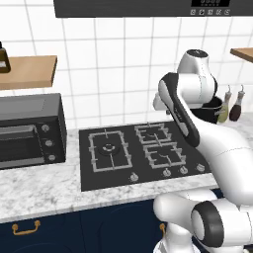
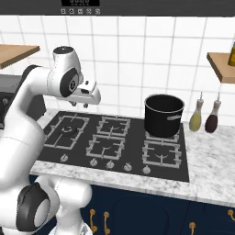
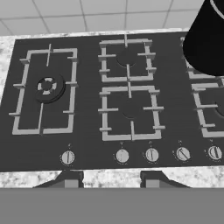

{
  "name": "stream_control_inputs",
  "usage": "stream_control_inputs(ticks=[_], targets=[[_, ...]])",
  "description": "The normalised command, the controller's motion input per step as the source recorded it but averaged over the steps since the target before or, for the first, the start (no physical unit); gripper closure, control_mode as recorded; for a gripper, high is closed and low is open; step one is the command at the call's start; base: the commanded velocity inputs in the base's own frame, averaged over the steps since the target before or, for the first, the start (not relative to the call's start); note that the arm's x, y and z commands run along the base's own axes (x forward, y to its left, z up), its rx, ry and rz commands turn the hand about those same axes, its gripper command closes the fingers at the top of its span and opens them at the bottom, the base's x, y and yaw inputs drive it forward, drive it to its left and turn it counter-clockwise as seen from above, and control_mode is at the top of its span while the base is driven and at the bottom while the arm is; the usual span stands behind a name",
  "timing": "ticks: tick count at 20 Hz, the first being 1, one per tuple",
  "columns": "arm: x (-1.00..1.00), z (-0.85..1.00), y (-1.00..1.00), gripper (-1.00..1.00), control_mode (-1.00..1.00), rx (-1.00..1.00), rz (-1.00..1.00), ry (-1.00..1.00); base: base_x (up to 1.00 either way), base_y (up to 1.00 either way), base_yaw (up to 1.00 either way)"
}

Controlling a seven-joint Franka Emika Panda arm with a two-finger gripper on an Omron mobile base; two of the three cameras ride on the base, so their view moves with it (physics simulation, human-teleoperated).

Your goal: Turn off the rear right burner of the stove.

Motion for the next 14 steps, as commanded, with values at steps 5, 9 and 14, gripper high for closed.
stream_control_inputs(ticks=[5,9,14], targets=[[-0.41,-0.26,-0.68,-1.0,-1.0,0.08,0.0,-0.08,0.0,0.0,0.0],[-0.69,-0.68,-1.0,-1.0,-1.0,0.1,0.02,-0.04,0.0,0.0,0.0],[-0.1,-0.89,-0.83,-1.0,-1.0,-0.08,0.1,0.01,0.0,0.0,0.0]])
